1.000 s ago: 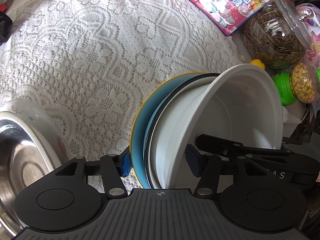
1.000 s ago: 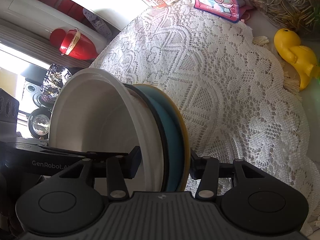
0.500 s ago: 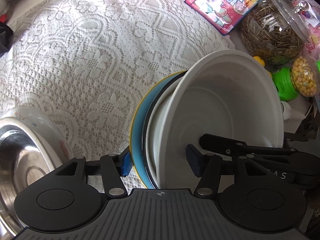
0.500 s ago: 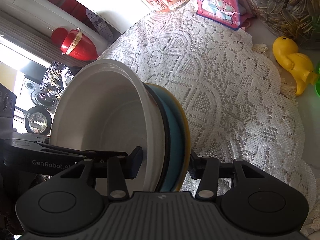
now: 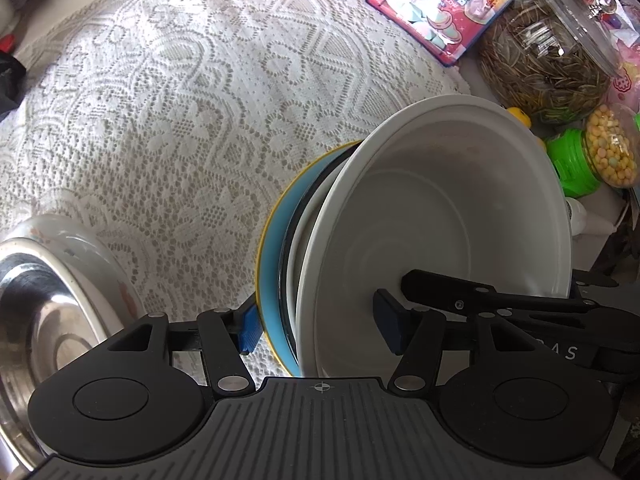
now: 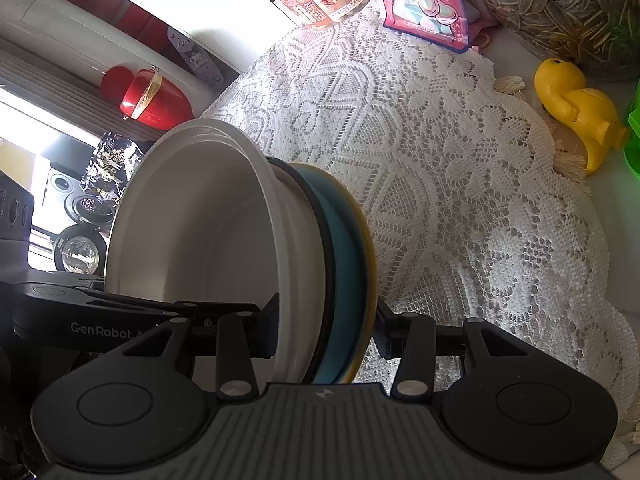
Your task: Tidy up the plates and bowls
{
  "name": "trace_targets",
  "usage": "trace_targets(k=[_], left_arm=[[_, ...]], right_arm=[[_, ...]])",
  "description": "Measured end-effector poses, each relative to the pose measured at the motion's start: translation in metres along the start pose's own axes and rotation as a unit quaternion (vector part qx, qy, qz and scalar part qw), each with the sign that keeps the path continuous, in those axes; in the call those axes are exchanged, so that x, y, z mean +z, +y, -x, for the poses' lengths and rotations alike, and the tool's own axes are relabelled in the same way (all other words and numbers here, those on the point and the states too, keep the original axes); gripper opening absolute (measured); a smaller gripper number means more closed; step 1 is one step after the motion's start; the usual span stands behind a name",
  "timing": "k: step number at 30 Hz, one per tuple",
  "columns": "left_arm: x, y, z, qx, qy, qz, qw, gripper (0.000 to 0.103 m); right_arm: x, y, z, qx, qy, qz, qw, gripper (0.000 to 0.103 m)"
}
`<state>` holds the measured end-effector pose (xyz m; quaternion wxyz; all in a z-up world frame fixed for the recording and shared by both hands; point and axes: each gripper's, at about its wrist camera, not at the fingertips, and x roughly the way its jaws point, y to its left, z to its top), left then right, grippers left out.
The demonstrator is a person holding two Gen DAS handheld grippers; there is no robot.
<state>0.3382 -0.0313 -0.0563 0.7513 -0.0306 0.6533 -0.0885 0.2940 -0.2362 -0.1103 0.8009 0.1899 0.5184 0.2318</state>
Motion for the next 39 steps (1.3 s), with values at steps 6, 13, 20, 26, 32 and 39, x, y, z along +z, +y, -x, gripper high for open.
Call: trace_targets(k=[6,13,20,26,32,39], left_arm=[[-0.0018,-0.001,-0.0001,0.0,-0.009,0.011,0.9999,0.061],[0.0043,0.0038,-0.0008,-0.007,0.013,0.027,0.9995,0.059],[0.0052,0.0056,-0.0008,-0.008,0.026,0.026,0.9993,0.059],[0.0063,0.0035,0.0005,0.004,0.03,0.027,0.9992,0.057],[0.004,0.0064,0.0013,-0.001,0.021,0.034,0.9992,0.056],[0.0022,0.0079,0.0024,-0.005,0.017,0.033,0.9993,0.056]], right_arm=[[0.0002,-0.0025,-0.0011,0.008,-0.002,-0.005,1.0,0.046],[0.0035,-0.0043,-0.0048,0.018,-0.002,-0.017,1.0,0.048],[0.0043,-0.0038,-0.0063,0.024,-0.001,-0.011,1.0,0.05],[0.0035,-0.0029,-0.0061,0.023,-0.001,-0.012,1.0,0.051],[0.0016,-0.0016,-0.0066,0.018,0.005,-0.013,1.0,0.051],[0.0037,-0.001,-0.0081,0.011,0.017,-0.023,1.0,0.049]])
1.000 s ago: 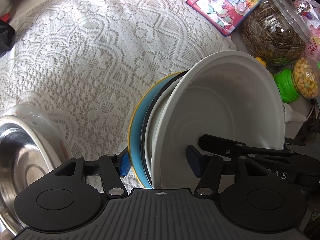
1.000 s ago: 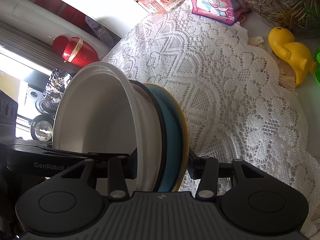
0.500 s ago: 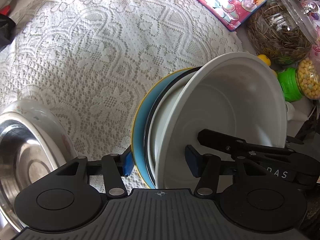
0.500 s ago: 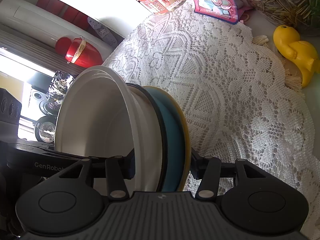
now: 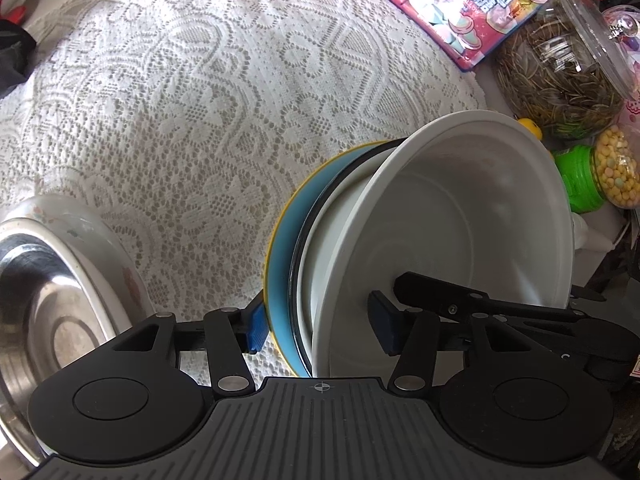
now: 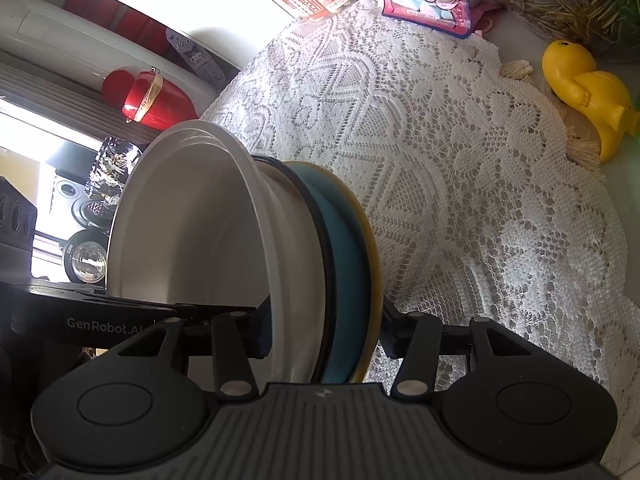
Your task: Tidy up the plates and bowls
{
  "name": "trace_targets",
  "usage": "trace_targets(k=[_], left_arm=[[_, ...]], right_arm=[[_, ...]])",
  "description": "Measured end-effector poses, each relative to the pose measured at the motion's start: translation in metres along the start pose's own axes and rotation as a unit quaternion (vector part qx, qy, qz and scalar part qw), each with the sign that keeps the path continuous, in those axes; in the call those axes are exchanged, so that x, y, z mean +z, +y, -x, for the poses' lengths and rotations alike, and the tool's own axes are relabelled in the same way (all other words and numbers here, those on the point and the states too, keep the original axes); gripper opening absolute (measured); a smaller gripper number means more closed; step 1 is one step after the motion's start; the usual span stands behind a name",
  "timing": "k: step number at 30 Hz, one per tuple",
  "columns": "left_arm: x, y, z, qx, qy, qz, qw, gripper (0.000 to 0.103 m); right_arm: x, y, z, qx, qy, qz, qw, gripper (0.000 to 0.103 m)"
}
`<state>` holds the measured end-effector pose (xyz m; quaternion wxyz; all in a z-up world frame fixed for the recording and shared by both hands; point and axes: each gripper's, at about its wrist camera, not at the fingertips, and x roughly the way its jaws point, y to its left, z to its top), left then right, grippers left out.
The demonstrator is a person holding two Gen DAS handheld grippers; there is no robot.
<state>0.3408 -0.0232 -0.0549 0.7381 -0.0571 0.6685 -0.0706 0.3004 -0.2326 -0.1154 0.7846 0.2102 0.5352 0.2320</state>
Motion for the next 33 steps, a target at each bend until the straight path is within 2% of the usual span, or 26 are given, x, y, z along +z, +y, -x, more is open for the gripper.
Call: trace_targets(k=[6,16,28,33], left_arm=[[-0.002,0.0,0.001,-0.003,-0.005,-0.011,0.9999,0.056],[0.001,0.003,0.001,-0.011,0.011,-0.002,0.9999,0.054],[-0.002,-0.002,0.01,-0.016,0.004,-0.016,0.9997,0.052],[-0.005,0.003,0.002,-0.021,0.013,-0.014,0.9996,0.053]], right_arm=[[0.004,0.004,-0.002,-0.009,0.011,0.013,1.0,0.049],[0.011,0.01,-0.001,-0.03,0.03,0.008,0.999,0.049],[0.012,0.019,0.012,-0.052,0.021,0.027,0.998,0.049],[0.01,0.013,0.006,-0.049,0.022,0.023,0.998,0.049]])
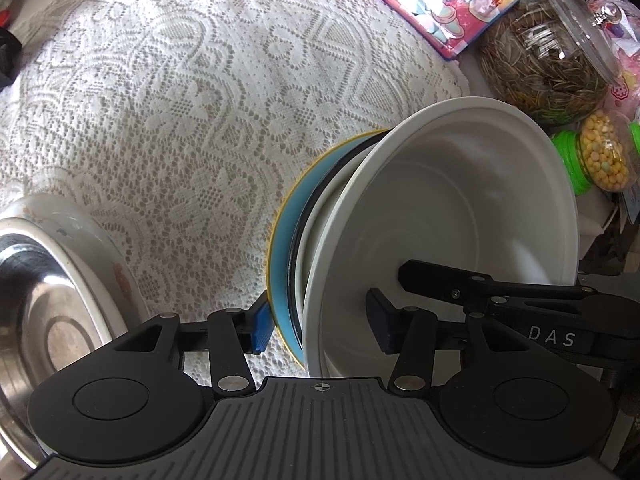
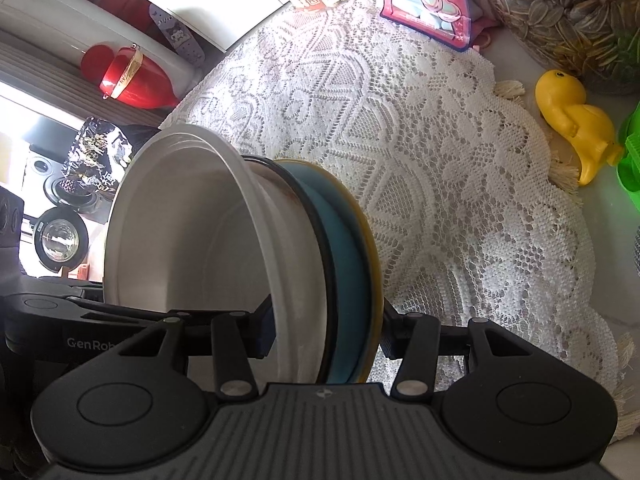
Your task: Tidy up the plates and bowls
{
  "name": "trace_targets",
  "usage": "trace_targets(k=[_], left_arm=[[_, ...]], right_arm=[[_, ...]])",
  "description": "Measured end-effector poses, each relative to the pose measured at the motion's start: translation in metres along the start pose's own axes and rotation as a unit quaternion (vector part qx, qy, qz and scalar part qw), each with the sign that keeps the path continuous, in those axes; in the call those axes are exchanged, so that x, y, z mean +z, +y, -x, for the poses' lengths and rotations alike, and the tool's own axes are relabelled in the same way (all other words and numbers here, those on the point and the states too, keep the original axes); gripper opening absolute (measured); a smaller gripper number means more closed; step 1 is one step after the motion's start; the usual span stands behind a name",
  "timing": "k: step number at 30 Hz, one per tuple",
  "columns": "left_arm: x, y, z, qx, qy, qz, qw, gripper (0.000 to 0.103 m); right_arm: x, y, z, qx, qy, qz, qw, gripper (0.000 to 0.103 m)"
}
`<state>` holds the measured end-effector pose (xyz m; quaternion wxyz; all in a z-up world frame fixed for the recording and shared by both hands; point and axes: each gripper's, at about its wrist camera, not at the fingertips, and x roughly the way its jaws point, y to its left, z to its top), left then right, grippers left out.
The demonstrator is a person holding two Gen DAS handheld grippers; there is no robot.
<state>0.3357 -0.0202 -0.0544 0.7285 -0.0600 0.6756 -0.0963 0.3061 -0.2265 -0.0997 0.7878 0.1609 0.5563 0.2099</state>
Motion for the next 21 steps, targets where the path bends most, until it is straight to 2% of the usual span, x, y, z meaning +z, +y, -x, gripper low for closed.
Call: trace_targets(k=[4,7,11,16,21], left_arm=[[0.001,0.005,0.004,-0.009,-0.006,0.002,0.9999,0.044],[0.002,0.004,0.005,-0.009,-0.004,-0.001,0.9999,0.042],[0.006,-0.001,0.002,0.001,0.003,0.0,1.0,0.045],[0.01,-0.005,-0.005,-0.004,0.005,0.006,1.0,0.055],[0.012,-0.006,-0.008,-0.004,0.008,0.013,0.9999,0.056]], right_arm=[[0.001,-0.01,-0.001,0.019,0.005,-0.014,1.0,0.049],[0.003,-0.017,-0.002,0.034,0.007,-0.023,0.999,0.049],[0.002,-0.017,-0.001,0.042,0.006,-0.016,0.999,0.052],[0.0,-0.019,-0.001,0.047,0.001,-0.017,0.999,0.052],[-0.001,-0.019,0.001,0.04,-0.007,-0.014,0.999,0.052]])
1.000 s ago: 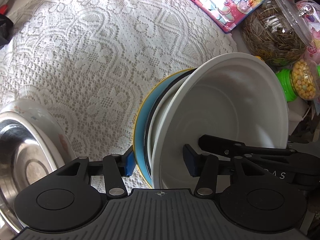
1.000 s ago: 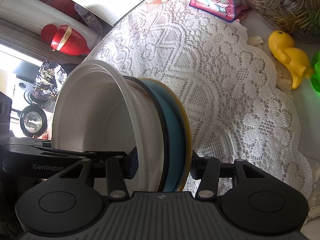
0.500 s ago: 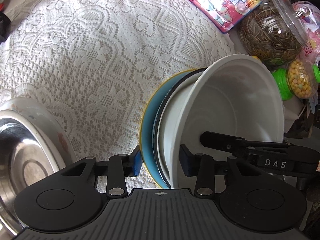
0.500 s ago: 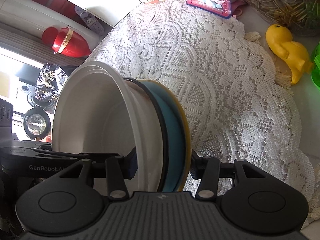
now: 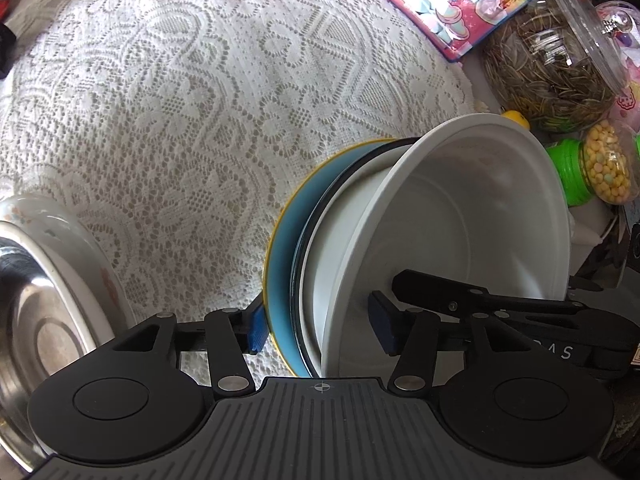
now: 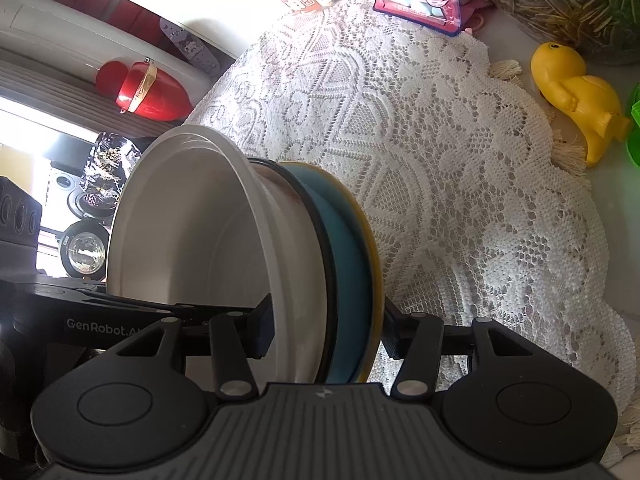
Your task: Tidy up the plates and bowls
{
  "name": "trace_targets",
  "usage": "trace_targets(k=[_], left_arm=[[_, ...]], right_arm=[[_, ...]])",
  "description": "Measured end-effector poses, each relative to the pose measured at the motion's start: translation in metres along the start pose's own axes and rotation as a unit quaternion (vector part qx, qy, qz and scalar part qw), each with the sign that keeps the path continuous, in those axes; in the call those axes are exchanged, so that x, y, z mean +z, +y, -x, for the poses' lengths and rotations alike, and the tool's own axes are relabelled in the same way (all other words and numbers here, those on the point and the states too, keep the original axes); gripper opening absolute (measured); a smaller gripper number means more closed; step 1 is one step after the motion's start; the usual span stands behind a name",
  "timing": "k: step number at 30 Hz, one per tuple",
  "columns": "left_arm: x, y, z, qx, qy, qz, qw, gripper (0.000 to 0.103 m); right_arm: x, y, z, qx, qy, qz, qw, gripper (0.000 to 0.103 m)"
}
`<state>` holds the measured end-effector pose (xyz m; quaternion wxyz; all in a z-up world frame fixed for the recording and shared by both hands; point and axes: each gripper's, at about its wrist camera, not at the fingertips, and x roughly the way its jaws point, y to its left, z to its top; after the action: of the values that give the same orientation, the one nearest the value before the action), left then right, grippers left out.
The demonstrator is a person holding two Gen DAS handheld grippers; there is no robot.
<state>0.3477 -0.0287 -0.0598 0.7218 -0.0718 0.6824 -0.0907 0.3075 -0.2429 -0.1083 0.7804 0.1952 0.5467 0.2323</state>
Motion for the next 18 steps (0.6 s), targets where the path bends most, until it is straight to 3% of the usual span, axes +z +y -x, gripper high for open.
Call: trace_targets(k=[10,18], left_arm=[[-0.0002,0.0032,-0.0078,-0.023,-0.007,0.014,0.9996,0.065],[-0.0003,0.0052,-0.0083,-0.028,-0.006,0.015,0.9995,0.063]], right_arm=[[0.0006,-0.0046,0.0066,-0.008,-0.017,-0.014,1.0,0.05],[0.0039,-0.0056,-0.0017,0.011,0.013,-0.019,1.0,0.047]])
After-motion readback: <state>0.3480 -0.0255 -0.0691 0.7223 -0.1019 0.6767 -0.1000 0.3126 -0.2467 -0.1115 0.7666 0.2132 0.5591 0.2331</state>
